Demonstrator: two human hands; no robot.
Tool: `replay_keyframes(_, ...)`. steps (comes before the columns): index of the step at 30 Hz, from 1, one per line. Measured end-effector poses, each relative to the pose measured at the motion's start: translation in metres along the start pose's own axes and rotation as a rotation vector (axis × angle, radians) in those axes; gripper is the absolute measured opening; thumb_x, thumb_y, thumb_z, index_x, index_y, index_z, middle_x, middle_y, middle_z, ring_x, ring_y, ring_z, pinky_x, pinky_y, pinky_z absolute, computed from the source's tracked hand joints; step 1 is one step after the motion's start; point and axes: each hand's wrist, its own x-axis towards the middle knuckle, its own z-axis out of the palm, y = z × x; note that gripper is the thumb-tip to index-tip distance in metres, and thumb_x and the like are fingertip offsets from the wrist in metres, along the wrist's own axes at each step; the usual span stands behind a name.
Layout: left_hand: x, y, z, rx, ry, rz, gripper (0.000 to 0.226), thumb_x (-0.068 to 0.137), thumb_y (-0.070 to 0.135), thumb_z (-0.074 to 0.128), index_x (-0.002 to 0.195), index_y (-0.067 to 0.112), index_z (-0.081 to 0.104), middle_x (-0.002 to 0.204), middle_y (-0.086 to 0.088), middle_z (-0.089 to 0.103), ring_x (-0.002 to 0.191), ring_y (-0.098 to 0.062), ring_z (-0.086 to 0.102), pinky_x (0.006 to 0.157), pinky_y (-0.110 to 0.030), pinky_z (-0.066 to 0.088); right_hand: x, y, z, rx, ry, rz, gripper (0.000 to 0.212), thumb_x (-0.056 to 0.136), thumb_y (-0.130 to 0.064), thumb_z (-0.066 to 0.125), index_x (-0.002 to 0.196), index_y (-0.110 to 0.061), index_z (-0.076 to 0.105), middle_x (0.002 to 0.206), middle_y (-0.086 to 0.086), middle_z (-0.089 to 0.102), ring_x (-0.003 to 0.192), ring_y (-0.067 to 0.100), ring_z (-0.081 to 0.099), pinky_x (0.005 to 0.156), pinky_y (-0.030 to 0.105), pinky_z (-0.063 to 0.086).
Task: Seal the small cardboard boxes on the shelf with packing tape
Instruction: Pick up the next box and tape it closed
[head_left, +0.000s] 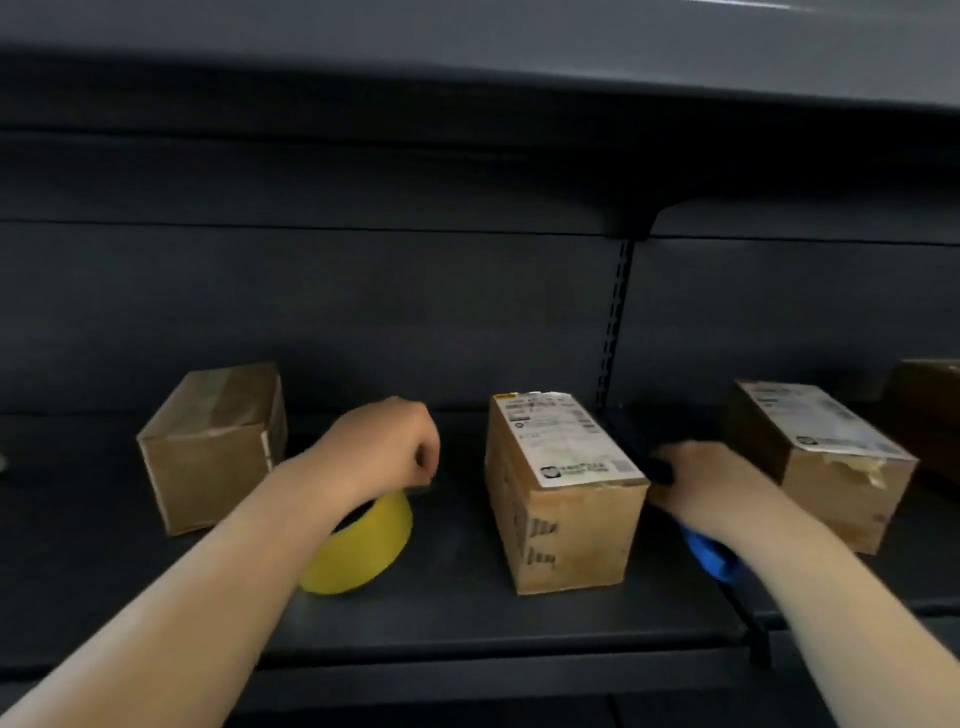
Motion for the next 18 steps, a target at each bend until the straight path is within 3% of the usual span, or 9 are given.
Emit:
replay_keyframes(2, 0.017, 0.005, 0.011, 0.060, -0.036, -0.062, 0.008, 0.078, 0.016, 0.069, 0.075, 0.022, 0.073, 0.083, 0.004, 0.070, 0.075, -0.017, 0.063, 0.066, -0.030, 0.052, 0.010, 0.004, 0.012, -0.095, -0.037, 0.017, 0.030, 0.087, -0.035, 0.051, 0.112, -0.022, 0.061, 0.108, 0.005, 0.064, 0.095, 0.024, 0.062, 0.073, 0.032, 0.051)
replay_keyframes(7, 0.030, -0.002, 0.026, 0.003, -0.058, -0.117, 0.016, 0.075, 0.020, 0.073, 0.089, 0.025, 0.075, 0.097, 0.006, 0.073, 0.088, -0.014, 0.065, 0.073, -0.028, 0.052, 0.015, 0.013, 0.027, -0.140, 0.045, -0.025, 0.039, 0.090, -0.042, 0.044, 0.127, -0.031, 0.049, 0.117, 0.002, 0.054, 0.099, 0.022, 0.058, 0.066, 0.030, 0.047)
replay_keyframes(13, 0.030, -0.010, 0.028, -0.167, -0.099, -0.034, 0.021, 0.076, 0.014, 0.072, 0.097, 0.020, 0.073, 0.095, 0.004, 0.074, 0.082, -0.006, 0.065, 0.079, -0.027, 0.053, 0.007, 0.015, 0.024, -0.101, 0.161, -0.110, 0.050, 0.087, -0.049, 0.048, 0.133, -0.031, 0.043, 0.123, 0.000, 0.047, 0.114, 0.022, 0.047, 0.078, 0.032, 0.048)
replay_keyframes(18, 0.032, -0.011, 0.025, -0.344, 0.029, -0.003, 0.027, 0.082, 0.007, 0.068, 0.108, 0.014, 0.070, 0.104, -0.001, 0.071, 0.087, -0.003, 0.062, 0.079, -0.017, 0.049, -0.003, 0.013, 0.011, 0.041, 0.351, -0.222, 0.050, 0.086, -0.040, 0.055, 0.132, -0.025, 0.048, 0.123, 0.001, 0.052, 0.113, 0.023, 0.049, 0.080, 0.034, 0.049)
